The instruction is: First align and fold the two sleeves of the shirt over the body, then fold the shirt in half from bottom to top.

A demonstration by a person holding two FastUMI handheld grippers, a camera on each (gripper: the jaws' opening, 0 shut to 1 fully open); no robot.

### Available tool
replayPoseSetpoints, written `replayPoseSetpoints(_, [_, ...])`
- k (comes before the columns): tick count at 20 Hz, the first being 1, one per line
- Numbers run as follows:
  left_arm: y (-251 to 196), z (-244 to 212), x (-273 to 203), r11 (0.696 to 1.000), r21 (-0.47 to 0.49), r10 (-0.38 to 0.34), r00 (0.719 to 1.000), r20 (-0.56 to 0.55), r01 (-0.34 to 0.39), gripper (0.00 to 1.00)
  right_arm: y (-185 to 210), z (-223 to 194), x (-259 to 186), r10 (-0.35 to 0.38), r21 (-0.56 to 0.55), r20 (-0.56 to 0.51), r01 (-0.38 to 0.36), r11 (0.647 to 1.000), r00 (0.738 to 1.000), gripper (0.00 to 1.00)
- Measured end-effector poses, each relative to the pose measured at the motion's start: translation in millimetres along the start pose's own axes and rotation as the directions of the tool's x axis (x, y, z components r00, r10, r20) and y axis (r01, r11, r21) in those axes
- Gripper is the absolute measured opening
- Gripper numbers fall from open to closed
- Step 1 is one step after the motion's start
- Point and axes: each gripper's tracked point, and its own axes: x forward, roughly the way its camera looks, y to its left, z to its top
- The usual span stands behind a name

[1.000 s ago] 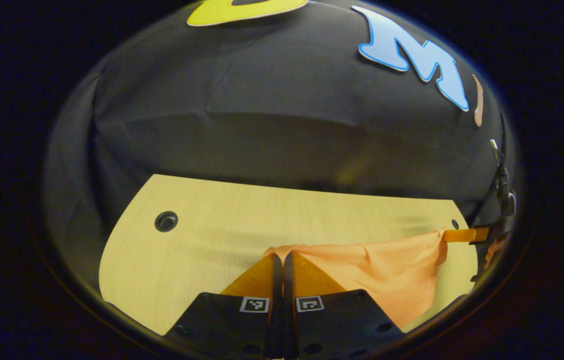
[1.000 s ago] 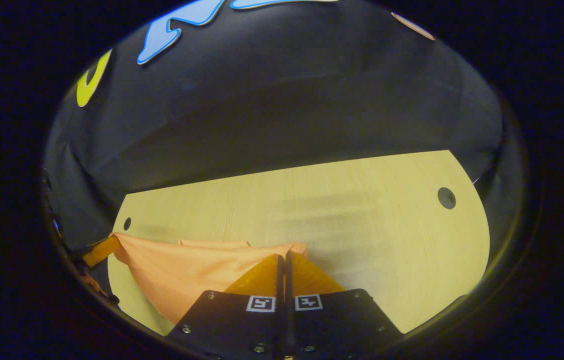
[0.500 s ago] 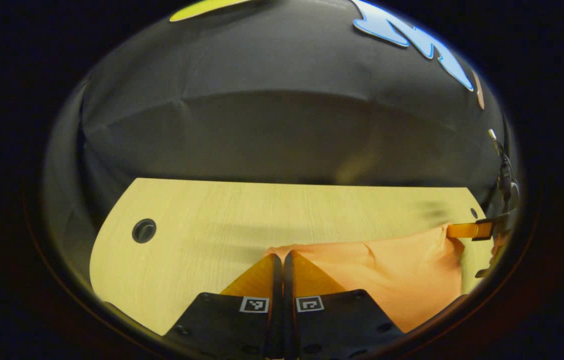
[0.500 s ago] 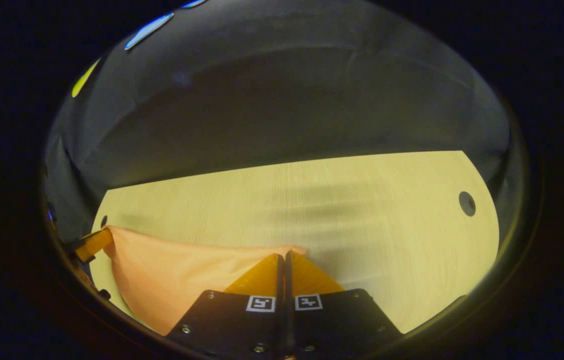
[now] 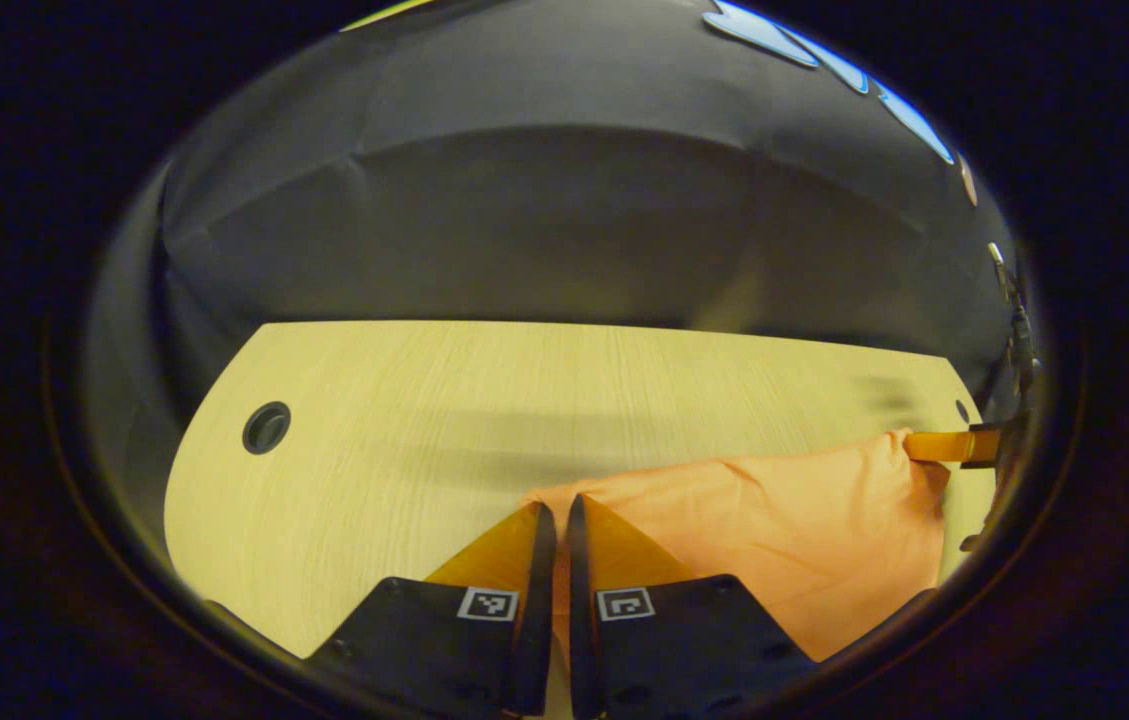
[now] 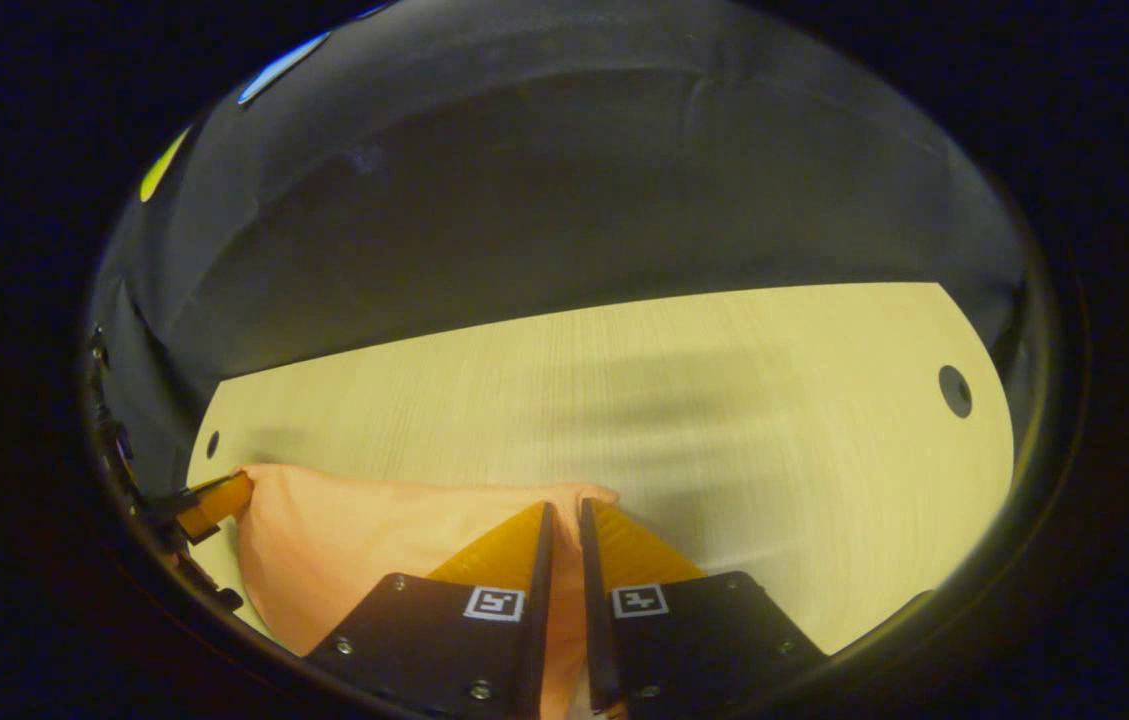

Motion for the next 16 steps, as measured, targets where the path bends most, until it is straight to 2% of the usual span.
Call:
replayPoseSetpoints(1, [-1.0,0.6,-2.5,1.0,0.009,0.001,1.0,0.003,-0.001,0.16,2.3,0.2,-1.1,0.004,0.003,0.0,-0.004,1.0,1.0,0.29])
replayPoseSetpoints(2, [-2.7,0.6,-6.1,1.0,0.021,0.002,1.0,0.006,-0.002,0.31,-0.7,3.7,-1.3,-0.011,-0.002,0.009,0.011,1.0,1.0,0.4])
replayPoseSetpoints(3, [-4.1,3.3,-11.0,0.999,0.034,0.009,1.0,0.011,-0.009,0.4,-1.4,5.0,-3.9,-0.02,-0.009,0.018,0.02,1.0,1.0,0.42])
replayPoseSetpoints(6, [-11.3,11.9,-31.1,0.998,0.055,0.021,0.999,0.036,-0.023,0.44,2.3,14.1,-19.9,-0.016,-0.014,0.033,0.017,1.0,0.999,0.42])
replayPoseSetpoints(7, [-15.1,14.9,-39.0,0.999,0.051,0.017,0.999,0.041,-0.019,0.47,2.5,13.5,-25.4,-0.012,-0.015,0.036,0.012,1.0,0.999,0.34])
replayPoseSetpoints(8, [-18.3,17.9,-48.2,0.999,0.045,0.016,0.999,0.048,-0.019,0.62,3.1,15.3,-30.0,-0.008,-0.018,0.036,0.009,1.0,0.999,0.42])
replayPoseSetpoints(9, [-20.0,23.4,-59.1,0.999,0.038,0.012,0.998,0.058,-0.014,0.65,2.1,16.4,-34.3,-0.009,-0.024,0.04,0.01,1.0,0.999,0.42])
replayPoseSetpoints(12, [-22.1,37.7,-103.2,1.0,0.025,0.004,0.997,0.078,-0.006,0.64,7.8,11.6,-50.1,-0.002,-0.03,0.055,0.004,1.0,0.999,0.42])
replayPoseSetpoints(16, [-29.5,51.5,-167.9,1.0,0.021,-0.008,0.993,0.119,0.006,0.63,21.9,17.5,-92.7,0.007,-0.055,0.106,-0.001,0.998,0.994,0.42])
